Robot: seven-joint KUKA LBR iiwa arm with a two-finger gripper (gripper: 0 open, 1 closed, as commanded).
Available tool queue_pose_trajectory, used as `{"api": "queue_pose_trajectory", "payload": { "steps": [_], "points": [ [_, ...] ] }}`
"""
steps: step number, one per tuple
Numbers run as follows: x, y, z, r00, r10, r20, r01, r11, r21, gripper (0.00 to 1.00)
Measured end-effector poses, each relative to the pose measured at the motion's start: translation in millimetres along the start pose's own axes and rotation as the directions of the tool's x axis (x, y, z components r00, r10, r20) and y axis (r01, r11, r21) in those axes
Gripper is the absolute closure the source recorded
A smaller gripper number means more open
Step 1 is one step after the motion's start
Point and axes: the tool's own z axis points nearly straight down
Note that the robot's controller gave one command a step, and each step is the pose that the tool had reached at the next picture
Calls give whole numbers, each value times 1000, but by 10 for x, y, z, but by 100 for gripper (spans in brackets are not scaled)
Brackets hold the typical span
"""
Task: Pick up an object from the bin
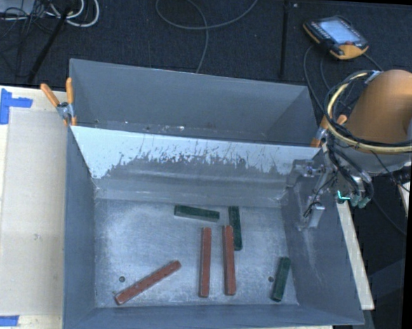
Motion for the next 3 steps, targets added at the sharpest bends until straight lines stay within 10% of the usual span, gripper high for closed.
{"api": "queue_pose_trajectory", "payload": {
  "steps": [1,3],
  "points": [
    [-17,5,-48,1000,-2,8,2,1000,1,0],
    [493,-96,825,997,77,5,-77,997,-2,0]
  ]
}}
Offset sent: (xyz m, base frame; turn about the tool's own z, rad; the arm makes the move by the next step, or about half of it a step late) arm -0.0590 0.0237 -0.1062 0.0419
